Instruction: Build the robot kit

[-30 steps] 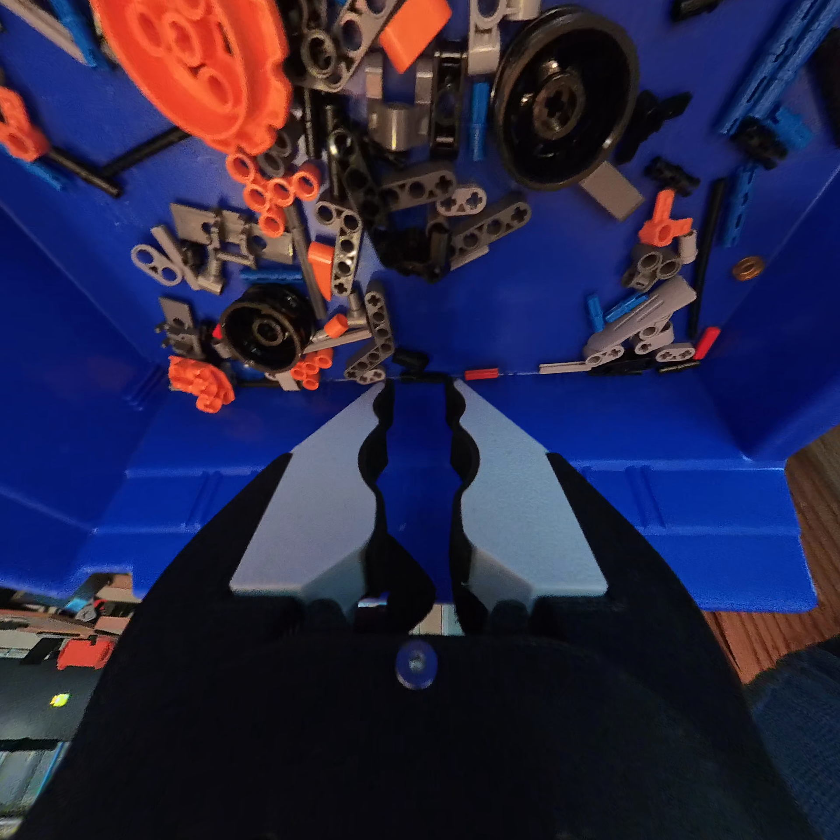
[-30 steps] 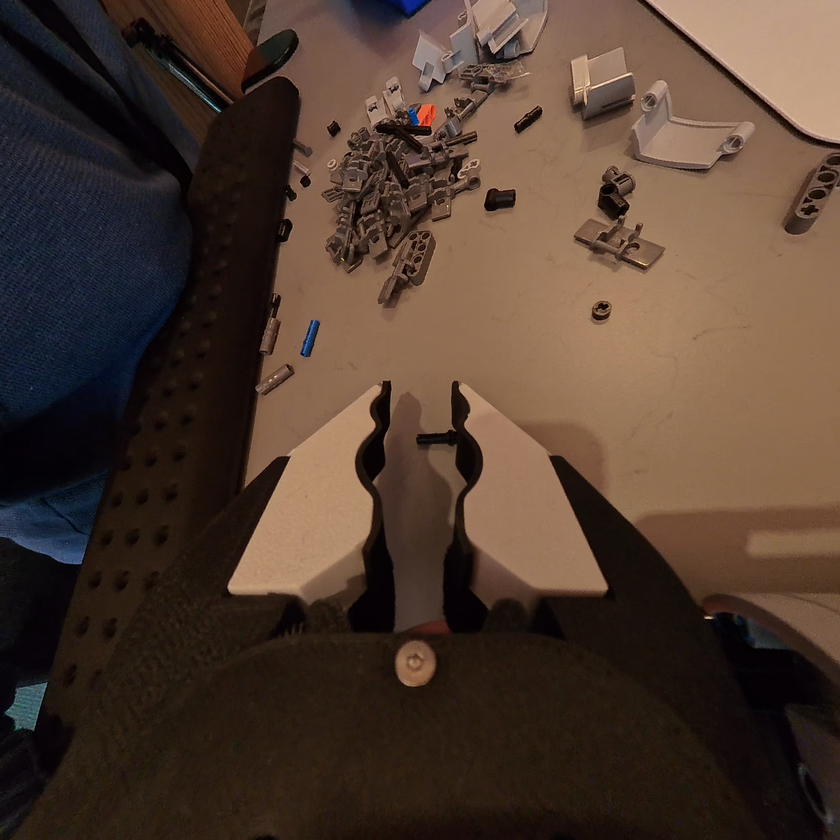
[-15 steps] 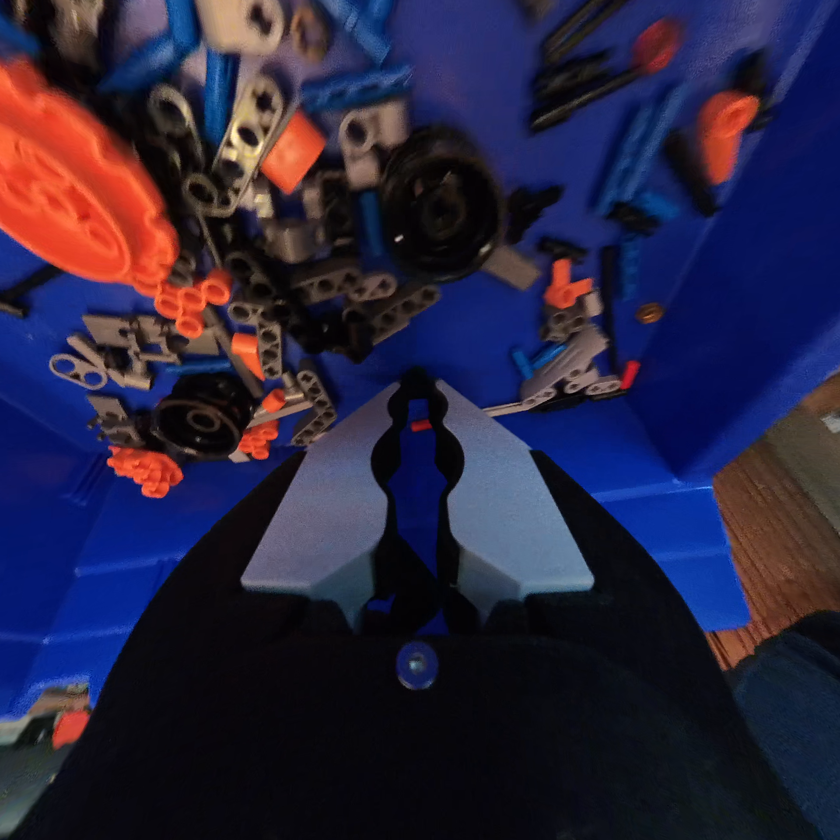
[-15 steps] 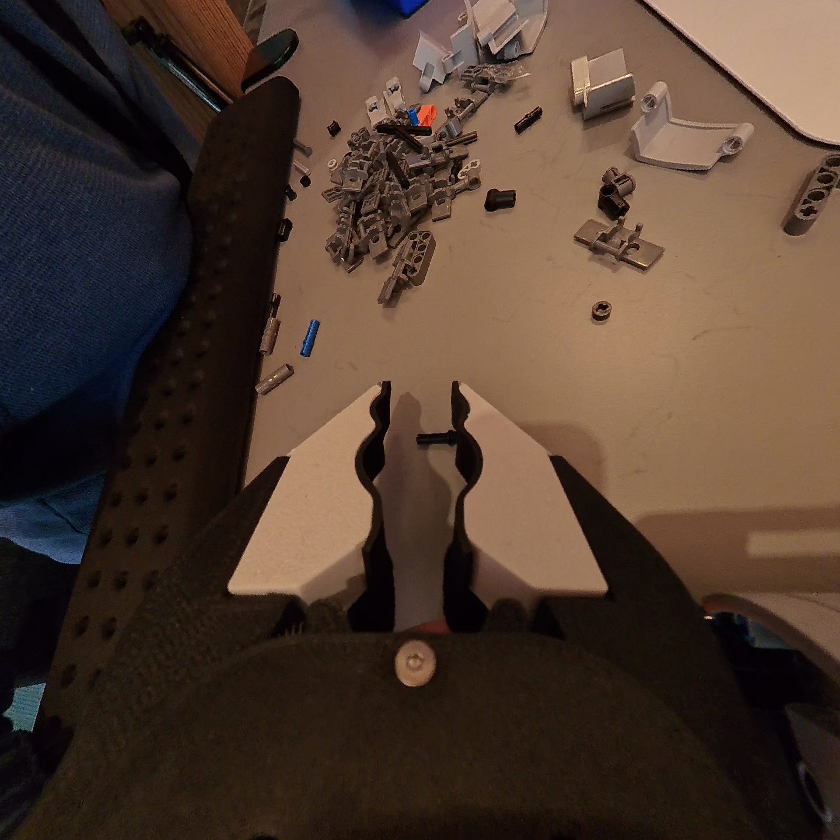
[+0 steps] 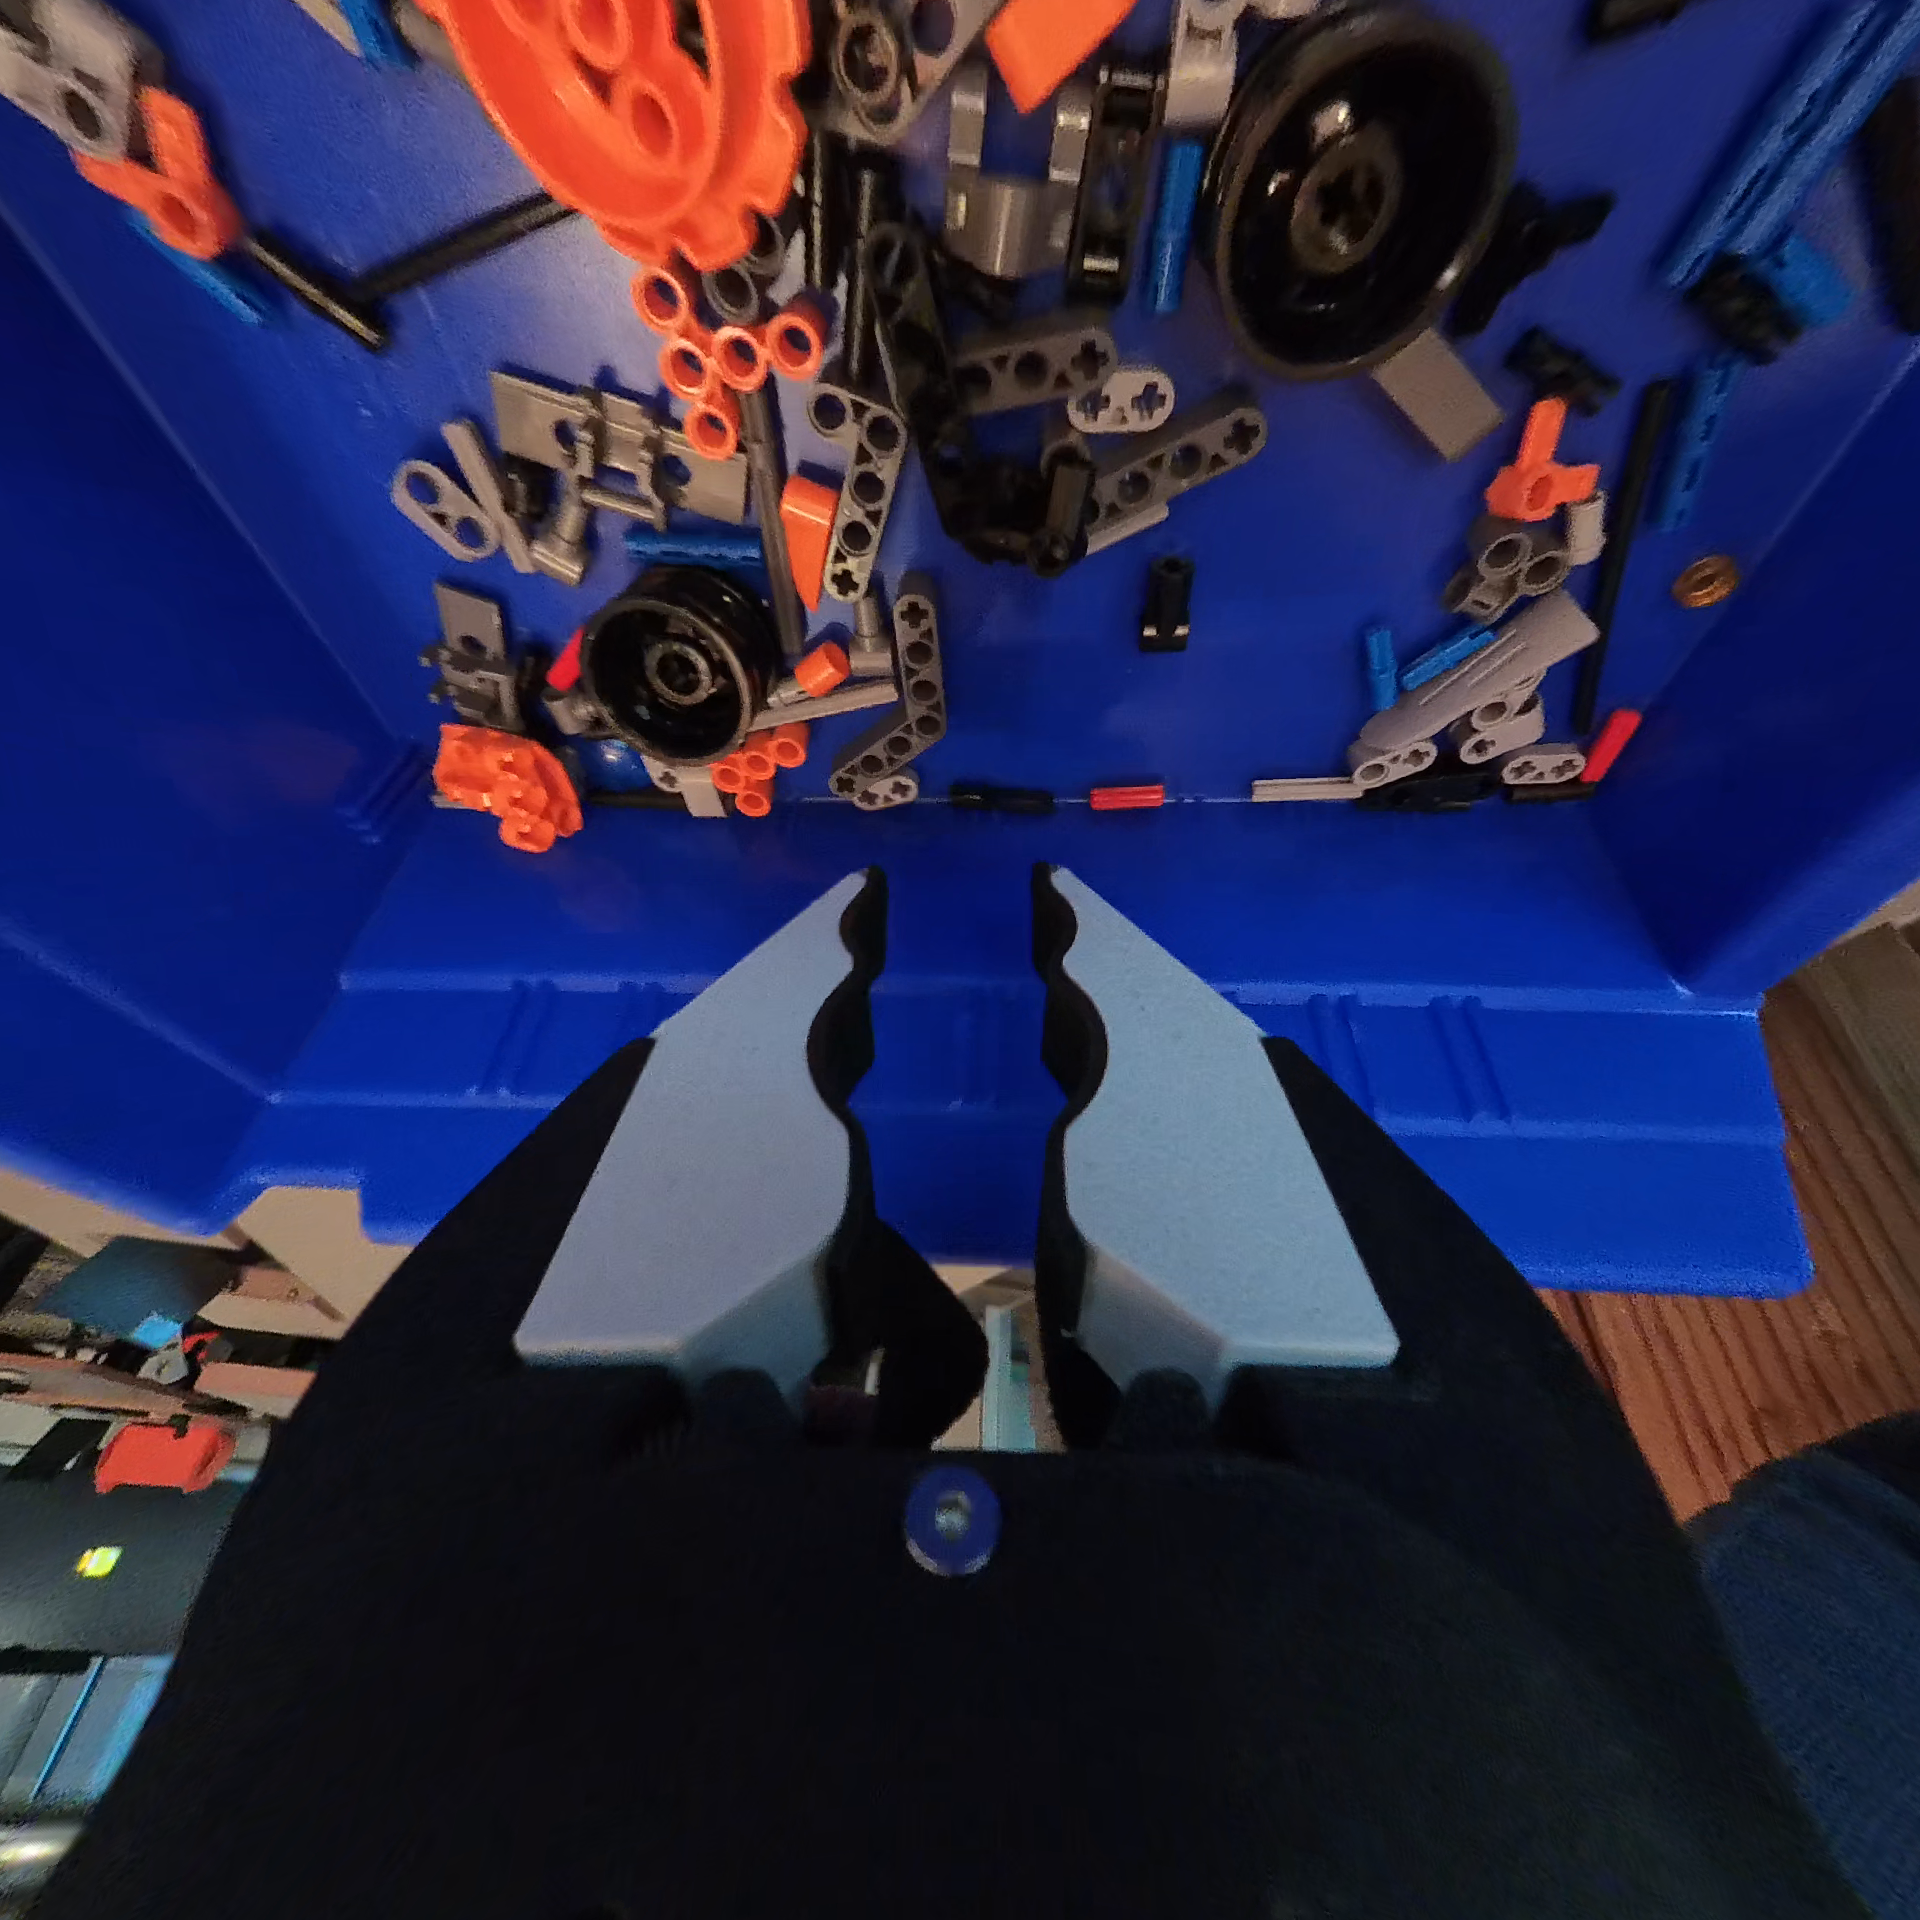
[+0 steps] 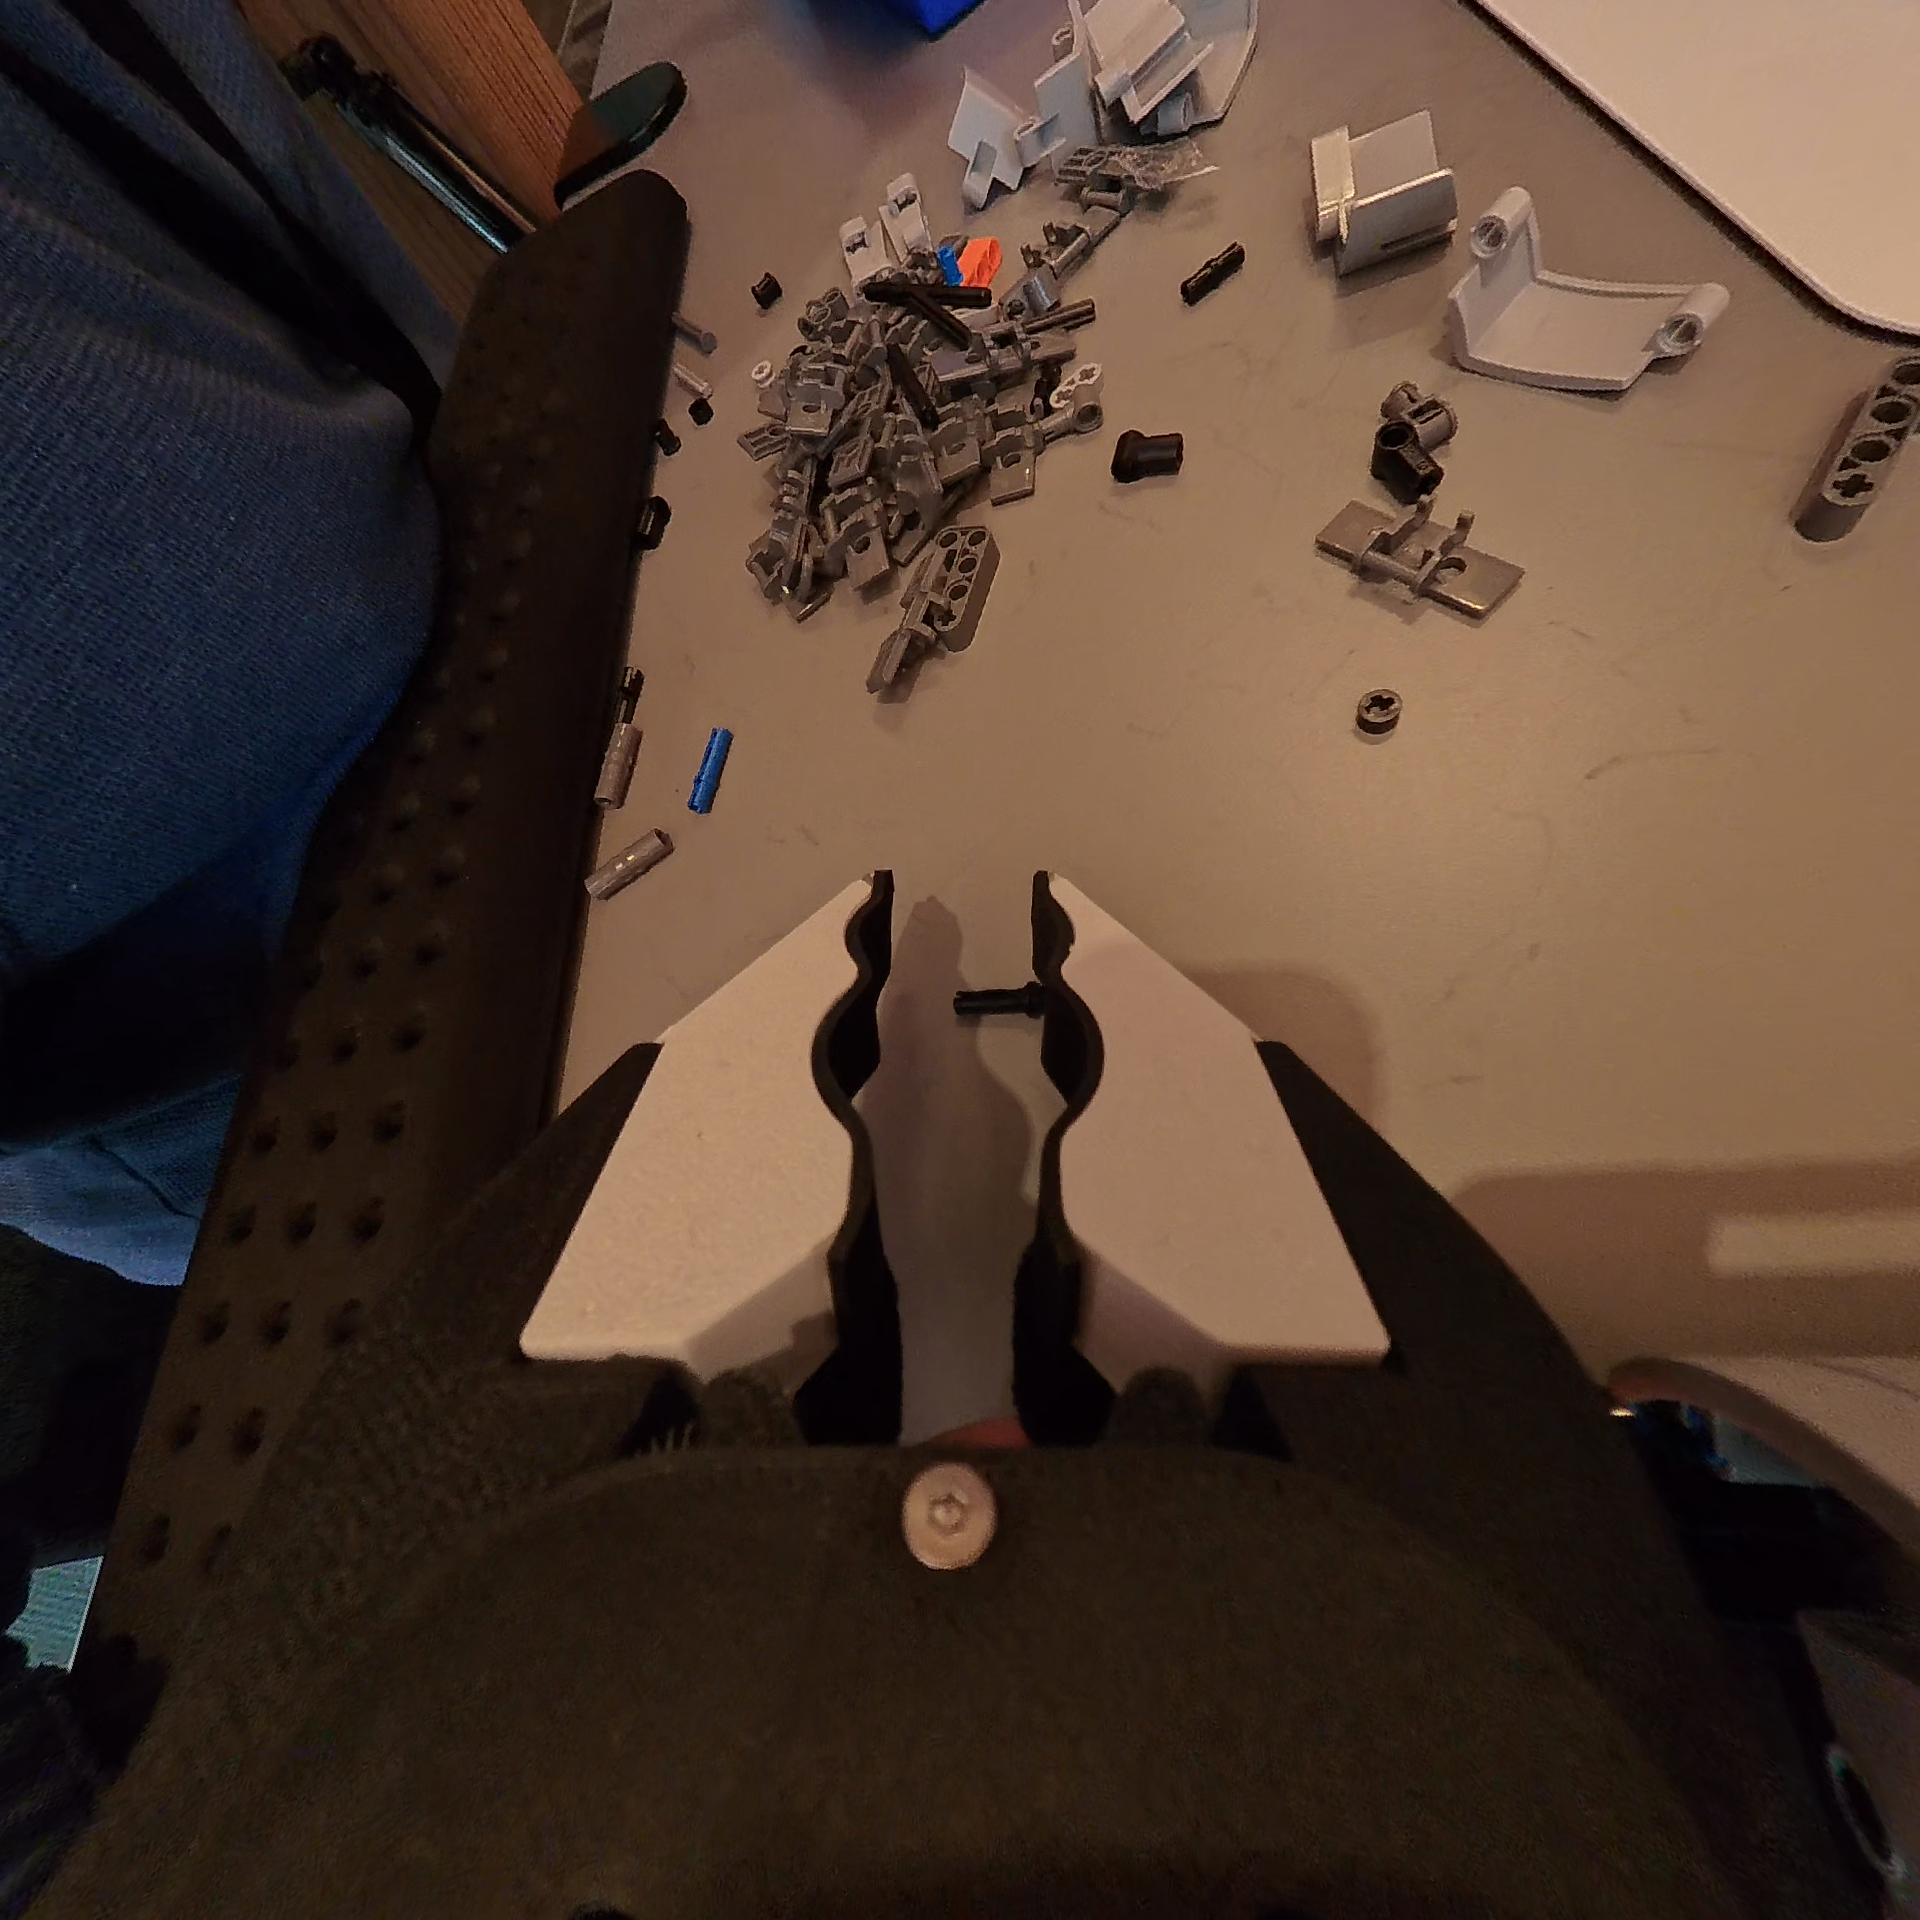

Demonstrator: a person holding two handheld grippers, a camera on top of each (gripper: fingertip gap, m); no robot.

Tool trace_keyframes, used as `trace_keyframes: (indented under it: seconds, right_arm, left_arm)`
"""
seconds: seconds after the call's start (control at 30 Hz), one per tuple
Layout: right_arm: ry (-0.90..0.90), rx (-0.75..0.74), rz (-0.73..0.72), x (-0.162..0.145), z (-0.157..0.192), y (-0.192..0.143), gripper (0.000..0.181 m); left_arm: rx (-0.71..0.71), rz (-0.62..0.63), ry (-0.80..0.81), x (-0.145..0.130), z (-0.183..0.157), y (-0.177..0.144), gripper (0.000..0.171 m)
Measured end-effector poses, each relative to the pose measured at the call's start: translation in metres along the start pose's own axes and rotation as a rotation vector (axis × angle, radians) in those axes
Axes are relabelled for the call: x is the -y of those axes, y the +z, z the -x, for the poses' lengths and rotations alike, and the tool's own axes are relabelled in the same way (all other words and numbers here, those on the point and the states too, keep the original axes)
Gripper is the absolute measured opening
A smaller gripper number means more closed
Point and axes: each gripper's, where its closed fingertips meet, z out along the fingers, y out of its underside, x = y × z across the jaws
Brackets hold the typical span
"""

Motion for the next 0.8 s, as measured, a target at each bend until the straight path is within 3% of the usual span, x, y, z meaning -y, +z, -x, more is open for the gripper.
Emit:
trace_keyframes:
  seconds: [0.2, 0.53, 0.8]
  right_arm:
    - [0.001, -0.001, 0.0, 0.0, 0.0, 0.0, 0.025]
    - [0.001, 0.0, -0.001, 0.0, 0.0, 0.0, 0.025]
    - [0.002, 0.0, -0.002, 0.0, 0.0, 0.0, 0.025]
  left_arm:
    - [0.011, 0.047, 0.018, 0.002, 0.0, 0.013, 0.027]
    - [0.154, 0.004, -0.052, 0.004, 0.044, 0.011, 0.023]
    - [0.275, -0.132, -0.101, 0.026, 0.076, -0.002, 0.01]
